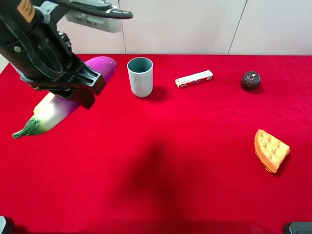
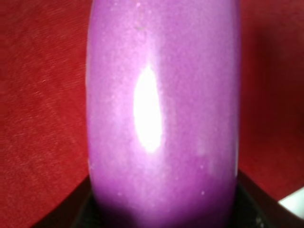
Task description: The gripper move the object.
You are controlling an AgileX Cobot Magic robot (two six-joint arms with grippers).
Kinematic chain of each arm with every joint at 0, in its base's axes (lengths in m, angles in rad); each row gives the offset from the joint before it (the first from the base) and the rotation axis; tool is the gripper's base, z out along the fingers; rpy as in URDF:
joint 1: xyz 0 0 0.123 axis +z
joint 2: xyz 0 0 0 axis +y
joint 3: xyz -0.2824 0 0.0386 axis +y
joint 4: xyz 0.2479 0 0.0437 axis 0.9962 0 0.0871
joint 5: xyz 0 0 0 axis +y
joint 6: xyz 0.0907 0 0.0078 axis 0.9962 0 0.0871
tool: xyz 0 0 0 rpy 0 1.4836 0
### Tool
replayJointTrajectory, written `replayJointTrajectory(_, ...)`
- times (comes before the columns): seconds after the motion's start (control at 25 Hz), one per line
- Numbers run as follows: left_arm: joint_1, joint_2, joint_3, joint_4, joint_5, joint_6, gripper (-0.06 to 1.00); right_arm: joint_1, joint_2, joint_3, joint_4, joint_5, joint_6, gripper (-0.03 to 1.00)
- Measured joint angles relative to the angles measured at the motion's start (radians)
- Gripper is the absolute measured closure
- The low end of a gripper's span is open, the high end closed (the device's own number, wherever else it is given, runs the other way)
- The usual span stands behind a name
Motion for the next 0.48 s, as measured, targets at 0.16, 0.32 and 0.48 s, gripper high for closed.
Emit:
replayJointTrajectory(0.16, 0.06, 0.0, 0.031, 0.0, -0.05, 0.013, 0.46, 0.0, 0.0, 0.0, 0.0, 0.0, 0.0, 0.27)
replayJointTrajectory(0.32, 0.12, 0.0, 0.067, -0.001, -0.1, 0.033, 0.46, 0.0, 0.0, 0.0, 0.0, 0.0, 0.0, 0.27)
replayJointTrajectory(0.48, 0.163, 0.0, 0.116, -0.001, -0.147, 0.047, 0.46, 0.0, 0.0, 0.0, 0.0, 0.0, 0.0, 0.27)
